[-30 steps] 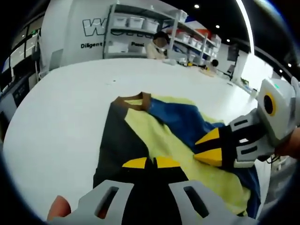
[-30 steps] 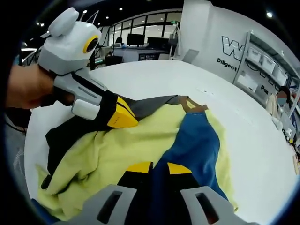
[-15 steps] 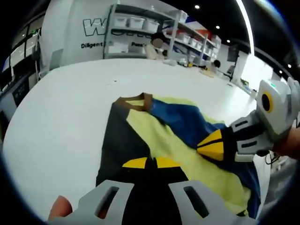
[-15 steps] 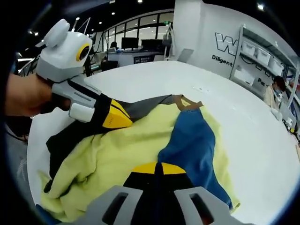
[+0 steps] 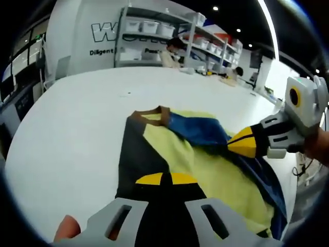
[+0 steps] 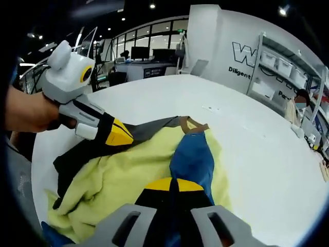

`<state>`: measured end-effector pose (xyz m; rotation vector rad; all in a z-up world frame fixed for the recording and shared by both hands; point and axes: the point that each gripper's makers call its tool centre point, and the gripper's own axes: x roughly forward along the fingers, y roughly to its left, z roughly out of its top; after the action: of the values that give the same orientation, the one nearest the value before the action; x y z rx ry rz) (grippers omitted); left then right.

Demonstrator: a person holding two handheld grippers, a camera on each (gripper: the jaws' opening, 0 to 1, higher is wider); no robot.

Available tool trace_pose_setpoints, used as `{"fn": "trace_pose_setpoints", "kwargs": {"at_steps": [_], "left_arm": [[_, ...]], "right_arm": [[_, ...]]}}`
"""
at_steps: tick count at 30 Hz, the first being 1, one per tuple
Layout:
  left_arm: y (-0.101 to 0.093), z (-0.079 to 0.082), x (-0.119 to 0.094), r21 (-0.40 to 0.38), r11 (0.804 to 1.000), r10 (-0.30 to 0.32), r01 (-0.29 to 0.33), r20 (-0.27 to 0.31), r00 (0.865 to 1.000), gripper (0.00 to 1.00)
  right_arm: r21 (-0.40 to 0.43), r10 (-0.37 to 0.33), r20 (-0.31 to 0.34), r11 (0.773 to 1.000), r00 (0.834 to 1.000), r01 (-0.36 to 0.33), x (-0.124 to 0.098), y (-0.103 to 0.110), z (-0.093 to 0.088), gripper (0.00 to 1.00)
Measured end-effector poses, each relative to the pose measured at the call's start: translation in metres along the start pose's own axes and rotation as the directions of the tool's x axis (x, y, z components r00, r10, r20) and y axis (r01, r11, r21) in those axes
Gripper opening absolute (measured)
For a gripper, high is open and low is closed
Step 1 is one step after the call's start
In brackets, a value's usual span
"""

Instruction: Fold the garment on the visible template until the final outline fits inside the template.

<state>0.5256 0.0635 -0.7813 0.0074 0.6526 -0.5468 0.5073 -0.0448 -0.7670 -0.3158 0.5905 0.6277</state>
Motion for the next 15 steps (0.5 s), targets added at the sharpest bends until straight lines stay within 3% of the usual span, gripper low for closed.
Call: {"fn": "trace_pose_setpoints", "kwargs": {"at_steps": [9, 15], "left_arm": [[-0.003, 0.0, 0.0, 0.014, 1.0, 0.001, -0.001, 0.0, 1.0, 0.01], [-0.007, -0.007, 0.009, 0.029, 1.0, 0.007, -0.006, -0.034, 0.999, 0.21]], "right_arm": [[-0.001, -0.016, 0.024, 1.0, 1.0, 0.016, -0.007, -0.01, 0.009, 0.0], [0.001, -0.012, 0.025, 1.0, 1.0, 0.012, -0.008, -0.007, 0.008, 0.0]]}}
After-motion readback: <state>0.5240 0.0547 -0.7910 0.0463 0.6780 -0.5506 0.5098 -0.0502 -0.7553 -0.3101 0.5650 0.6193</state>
